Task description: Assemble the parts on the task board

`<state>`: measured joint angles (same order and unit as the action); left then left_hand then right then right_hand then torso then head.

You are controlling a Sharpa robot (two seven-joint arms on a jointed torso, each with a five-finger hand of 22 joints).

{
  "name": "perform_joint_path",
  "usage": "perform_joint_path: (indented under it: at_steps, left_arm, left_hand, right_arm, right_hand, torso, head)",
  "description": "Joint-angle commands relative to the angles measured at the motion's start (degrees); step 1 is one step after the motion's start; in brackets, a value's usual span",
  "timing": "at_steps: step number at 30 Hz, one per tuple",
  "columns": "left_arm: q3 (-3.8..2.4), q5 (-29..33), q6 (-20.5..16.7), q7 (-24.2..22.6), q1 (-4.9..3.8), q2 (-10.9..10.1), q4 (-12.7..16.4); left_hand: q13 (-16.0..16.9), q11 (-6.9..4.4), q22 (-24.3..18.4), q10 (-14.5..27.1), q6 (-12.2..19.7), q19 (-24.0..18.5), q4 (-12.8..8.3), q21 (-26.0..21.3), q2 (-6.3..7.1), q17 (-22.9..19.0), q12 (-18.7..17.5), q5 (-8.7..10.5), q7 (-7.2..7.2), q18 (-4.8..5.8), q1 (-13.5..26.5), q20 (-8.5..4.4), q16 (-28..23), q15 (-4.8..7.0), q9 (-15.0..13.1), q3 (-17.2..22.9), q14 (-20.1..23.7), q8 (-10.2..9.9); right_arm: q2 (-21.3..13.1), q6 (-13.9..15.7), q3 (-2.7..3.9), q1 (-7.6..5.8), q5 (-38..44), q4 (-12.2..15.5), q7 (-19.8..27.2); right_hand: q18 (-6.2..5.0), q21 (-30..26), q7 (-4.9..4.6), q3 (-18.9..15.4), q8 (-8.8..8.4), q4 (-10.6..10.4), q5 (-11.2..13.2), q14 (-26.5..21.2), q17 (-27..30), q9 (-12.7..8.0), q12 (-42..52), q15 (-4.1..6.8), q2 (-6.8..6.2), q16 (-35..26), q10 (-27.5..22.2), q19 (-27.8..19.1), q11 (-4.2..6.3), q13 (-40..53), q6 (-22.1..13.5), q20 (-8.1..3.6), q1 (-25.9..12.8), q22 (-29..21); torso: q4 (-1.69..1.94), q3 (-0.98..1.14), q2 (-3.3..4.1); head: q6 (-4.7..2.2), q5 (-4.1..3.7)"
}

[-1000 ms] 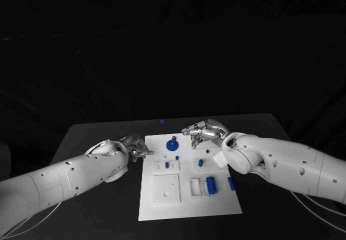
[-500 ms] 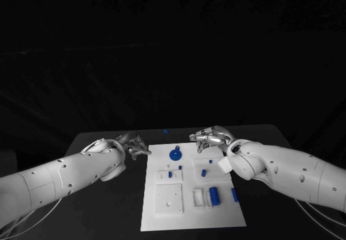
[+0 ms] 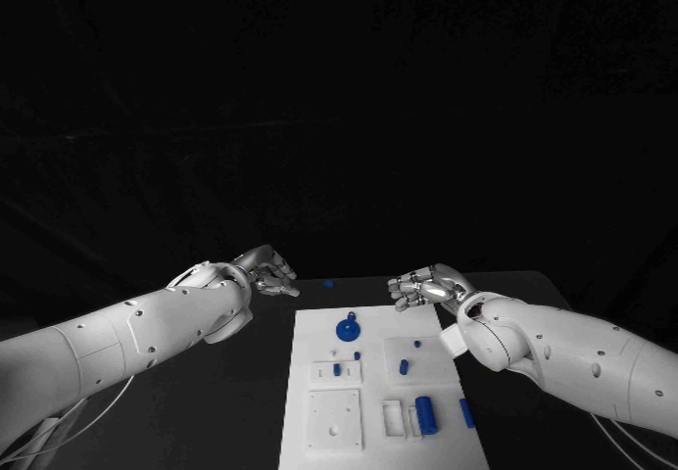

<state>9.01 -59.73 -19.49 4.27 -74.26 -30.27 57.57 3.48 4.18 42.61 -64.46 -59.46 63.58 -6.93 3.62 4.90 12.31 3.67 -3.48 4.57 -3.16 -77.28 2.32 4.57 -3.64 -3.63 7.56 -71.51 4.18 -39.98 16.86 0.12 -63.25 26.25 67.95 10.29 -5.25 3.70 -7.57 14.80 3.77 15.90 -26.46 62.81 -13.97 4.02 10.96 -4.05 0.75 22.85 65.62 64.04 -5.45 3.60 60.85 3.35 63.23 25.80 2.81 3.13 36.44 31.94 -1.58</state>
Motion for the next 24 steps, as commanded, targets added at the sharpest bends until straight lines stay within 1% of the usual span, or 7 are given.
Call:
perform_joint_path:
  at_steps: [1,3,5,6,11,18,24]
  left_arm:
    - [-0.05,-4.92,0.13,-5.50,-0.76,1.65,-2.52]
    - [-0.04,-6.43,0.20,-6.27,-1.07,2.67,-4.06]
    - [-0.01,-7.97,0.38,-7.06,-1.38,4.07,-6.12]
    - [0.01,-8.59,0.39,-7.38,-1.48,4.67,-6.97]
    - [0.12,-12.35,0.25,-9.14,-1.81,8.13,-11.92]
    - [0.36,-16.08,1.87,-11.26,-2.06,12.28,-18.66]
    - [1.91,-17.66,2.91,-12.56,-2.09,14.55,-23.18]
  left_hand:
    - [-0.01,0.07,-4.96,3.86,2.06,-0.88,0.56,-0.12,1.12,-2.60,-0.10,0.04,-0.07,-2.20,-0.52,2.27,-0.95,-1.25,0.03,-0.95,4.48,-0.36]
    - [-0.02,-0.04,-10.35,6.51,5.00,-1.09,2.22,-0.01,2.12,-4.68,-0.04,-0.05,-0.70,-4.12,-1.34,4.34,-0.86,-1.75,0.02,-1.13,6.56,-0.26]
    - [-0.11,-0.30,-13.87,8.87,7.41,-2.00,3.34,0.00,3.33,-6.32,-0.12,0.14,-0.85,-5.15,-1.92,5.88,-0.84,-2.05,0.27,-1.05,9.22,-0.75]
    - [-0.17,-0.21,-17.10,9.60,7.43,-1.72,4.70,-0.03,3.95,-7.62,-0.18,0.18,-0.75,-6.49,-2.64,7.12,-0.85,-2.28,0.28,-0.93,9.67,-0.79]
    - [-0.20,-0.44,-26.71,9.40,6.13,0.03,5.26,0.08,3.47,-8.57,-0.41,0.40,-0.98,-9.64,-3.46,9.75,-1.11,-2.47,0.35,-1.29,10.33,-0.94]
    - [-0.18,-0.17,-31.28,5.74,1.48,1.81,1.14,0.26,-0.31,-8.22,-0.29,-0.10,-0.76,-11.48,-3.60,10.74,-1.11,-1.62,0.09,-1.46,8.75,-0.52]
    - [-0.19,-0.03,-31.73,4.09,-0.16,3.12,-1.85,0.72,-2.23,-8.04,-0.30,-0.64,-0.52,-11.69,-3.31,10.13,-1.07,-1.20,0.04,-1.33,7.35,-0.57]
  right_arm:
    - [0.49,-1.88,0.04,-0.60,0.23,-1.22,2.11]
    - [0.73,-1.98,0.05,-0.98,0.21,-1.88,2.39]
    - [0.99,-2.02,0.05,-1.46,0.19,-2.60,2.70]
    - [1.07,-2.01,0.05,-1.65,0.19,-2.85,2.82]
    - [1.52,-1.93,0.06,-2.71,0.19,-3.95,3.28]
    - [2.09,-1.59,0.07,-4.01,0.35,-4.02,3.49]
    - [1.81,-1.18,0.12,-5.11,1.12,-2.16,3.44]
  right_hand:
    - [0.06,-0.09,-0.15,1.22,-0.25,-0.28,-0.11,1.17,5.48,-0.10,-5.89,-1.34,-0.18,-7.11,-0.42,-2.06,-1.15,-0.14,-0.40,1.52,-0.77,-8.07]
    - [-0.17,0.11,-0.02,1.47,-0.13,-0.33,-0.19,2.35,8.37,-0.30,-7.23,-1.84,-0.29,-11.15,-1.34,-2.57,-1.59,-0.25,-1.22,2.14,-0.30,-12.38]
    - [-0.40,0.26,-0.12,1.10,-0.18,-0.73,-0.14,3.48,10.48,-0.32,-7.19,-2.20,-0.41,-14.54,-1.91,-2.72,-1.80,-0.23,-1.33,2.66,-0.09,-16.16]
    - [-0.51,0.32,-0.23,0.84,-0.19,-0.93,-0.04,3.90,9.97,-0.28,-7.03,-2.45,-0.47,-16.78,-2.47,-2.99,-1.97,-0.25,-1.37,3.02,0.03,-18.36]
    - [-0.77,0.51,-0.24,0.41,-0.19,-1.19,-0.05,3.84,10.31,-0.30,-7.35,-2.86,-0.46,-19.16,-2.98,-3.07,-2.27,-0.26,-1.48,3.52,0.37,-21.66]
    - [-0.76,0.52,-0.56,0.34,-0.21,-1.28,-0.20,3.79,10.31,-0.32,-7.36,-2.94,-0.52,-19.10,-2.93,-3.05,-2.29,-0.28,-1.61,3.52,0.38,-21.95]
    - [-0.77,0.52,-0.67,0.34,-0.20,-1.34,-0.30,3.75,10.31,-0.31,-7.35,-2.95,-0.54,-19.10,-2.92,-3.08,-2.30,-0.27,-1.58,3.54,0.39,-21.94]
  torso:
    - [-0.01,0.04,0.50]
    - [-0.10,0.09,0.67]
    - [-0.15,0.16,0.86]
    - [-0.19,0.19,0.99]
    - [-0.48,0.49,1.67]
    - [-1.50,0.79,3.00]
    - [-2.35,0.86,4.11]
  head:
    - [-1.42,0.55]
    - [-1.79,0.75]
    - [-2.12,0.83]
    - [-2.29,0.83]
    - [-3.08,1.20]
    - [-3.12,1.49]
    - [-3.63,1.69]
